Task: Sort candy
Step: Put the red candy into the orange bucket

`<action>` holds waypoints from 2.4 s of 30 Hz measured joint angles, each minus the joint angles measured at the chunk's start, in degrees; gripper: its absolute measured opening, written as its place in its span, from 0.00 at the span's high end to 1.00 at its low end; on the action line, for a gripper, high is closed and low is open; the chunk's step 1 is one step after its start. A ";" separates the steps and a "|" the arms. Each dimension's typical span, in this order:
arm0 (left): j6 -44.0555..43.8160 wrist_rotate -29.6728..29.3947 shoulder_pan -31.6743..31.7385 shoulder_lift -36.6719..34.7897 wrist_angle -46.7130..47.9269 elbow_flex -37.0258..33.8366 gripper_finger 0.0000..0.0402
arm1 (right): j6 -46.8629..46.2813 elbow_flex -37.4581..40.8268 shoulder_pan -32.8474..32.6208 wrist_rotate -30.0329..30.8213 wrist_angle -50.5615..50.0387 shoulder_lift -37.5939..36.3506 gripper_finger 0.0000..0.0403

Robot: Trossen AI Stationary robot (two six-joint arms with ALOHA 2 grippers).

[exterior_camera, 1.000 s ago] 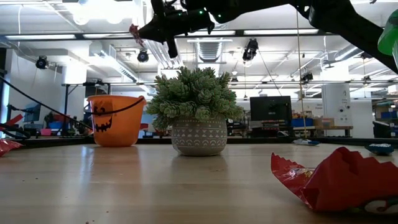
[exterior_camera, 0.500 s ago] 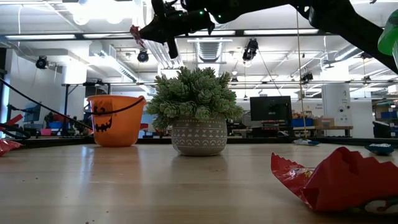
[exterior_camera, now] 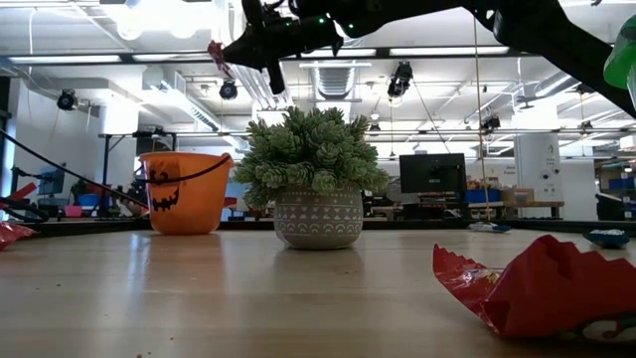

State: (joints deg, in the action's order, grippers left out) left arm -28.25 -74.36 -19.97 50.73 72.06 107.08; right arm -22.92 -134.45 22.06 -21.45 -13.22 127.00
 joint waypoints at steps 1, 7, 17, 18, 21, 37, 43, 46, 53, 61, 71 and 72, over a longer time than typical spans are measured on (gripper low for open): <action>0.10 2.33 0.00 0.34 0.00 -0.05 0.67 | 0.00 0.00 0.00 0.00 -0.14 0.00 0.97; -1.48 16.90 0.00 1.59 0.04 -0.12 0.67 | -0.50 0.00 0.00 -0.04 -0.26 0.00 0.97; -3.44 20.77 -0.02 4.94 -0.31 -6.58 0.67 | -1.53 0.00 0.00 -0.02 -0.28 0.00 0.97; -3.45 19.61 -0.02 5.22 -0.49 -7.99 0.67 | -1.53 0.00 0.00 -0.02 -0.28 0.00 0.97; -4.63 15.90 -0.07 5.60 -2.44 -12.78 0.67 | -1.53 0.00 0.00 -0.02 -0.26 0.00 0.97; -15.20 -1.86 6.53 -2.68 -7.60 -30.91 0.67 | -0.42 -0.02 0.09 -0.22 -1.59 -0.02 0.97; -12.80 5.23 15.90 -6.31 -13.45 -37.82 0.67 | 0.04 -0.02 0.09 -1.05 -1.51 -0.02 0.97; -7.70 8.65 20.49 -6.57 -19.22 -40.34 0.67 | 0.08 -0.02 0.15 -1.05 -1.52 -0.02 0.97; 0.97 22.06 30.57 -8.05 -29.26 -41.53 0.67 | 1.08 -0.03 0.22 -1.31 -1.50 -0.02 0.97; 3.99 37.85 38.17 -8.59 -33.71 -41.15 0.67 | 1.09 -0.02 0.22 -1.55 -1.50 -0.02 0.97; 5.84 48.91 42.11 -3.56 -33.83 -38.82 0.58 | 0.48 -0.02 0.22 -3.21 -1.56 -0.10 0.97; 6.87 48.89 42.16 -2.74 -33.45 -37.88 0.56 | 0.41 -0.02 0.22 -3.21 -1.57 -0.11 0.97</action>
State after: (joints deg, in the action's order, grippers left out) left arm -21.38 -25.47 22.19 48.00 38.61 69.20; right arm -22.50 -134.47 22.28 -24.67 -14.79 126.89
